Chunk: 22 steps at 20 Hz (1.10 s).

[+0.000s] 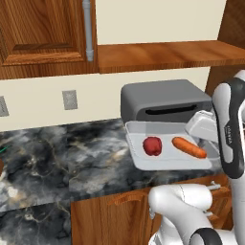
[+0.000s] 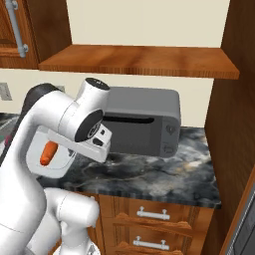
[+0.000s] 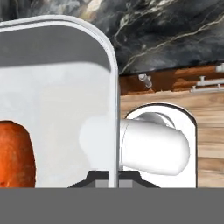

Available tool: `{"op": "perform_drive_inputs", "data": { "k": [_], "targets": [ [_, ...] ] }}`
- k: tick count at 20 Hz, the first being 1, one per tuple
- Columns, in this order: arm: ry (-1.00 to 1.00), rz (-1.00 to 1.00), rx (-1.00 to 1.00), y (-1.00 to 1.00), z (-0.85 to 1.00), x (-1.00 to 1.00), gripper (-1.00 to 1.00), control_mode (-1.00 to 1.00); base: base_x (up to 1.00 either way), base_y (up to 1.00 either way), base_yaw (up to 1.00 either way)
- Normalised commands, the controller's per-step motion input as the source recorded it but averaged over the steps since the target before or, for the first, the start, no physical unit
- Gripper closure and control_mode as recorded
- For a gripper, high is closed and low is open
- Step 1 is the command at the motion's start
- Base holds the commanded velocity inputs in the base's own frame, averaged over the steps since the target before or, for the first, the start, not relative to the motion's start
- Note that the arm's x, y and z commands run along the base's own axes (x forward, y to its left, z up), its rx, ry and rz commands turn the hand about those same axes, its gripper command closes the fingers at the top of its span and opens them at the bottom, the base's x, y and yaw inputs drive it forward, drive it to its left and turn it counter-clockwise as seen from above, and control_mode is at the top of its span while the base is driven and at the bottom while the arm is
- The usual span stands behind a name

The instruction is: Take the carrot and bell pepper out of the freezer and place them in the tupperware container on the counter. Then put the tupperware containing the vegetables back in the freezer.

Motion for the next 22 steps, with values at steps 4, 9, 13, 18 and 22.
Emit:
{"op": "perform_drive_inputs", "data": {
  "k": [4,9,13,18,22],
  "targets": [
    [-0.02,0.00,0.00,0.28,0.39,-0.77,1.00,-1.00,0.00,0.00,0.00],
    [-0.04,0.00,0.00,0.10,0.17,-0.45,1.00,1.00,-0.38,0.01,0.00],
    [0.00,0.00,0.00,0.00,0.00,0.00,1.00,1.00,-1.00,-0.05,-0.04],
    [0.00,0.00,0.00,0.00,0.00,0.00,1.00,1.00,-1.00,-0.29,-0.08],
    [0.00,0.00,0.00,0.00,0.00,0.00,1.00,1.00,-1.00,-0.51,-0.11]
  ]
}}
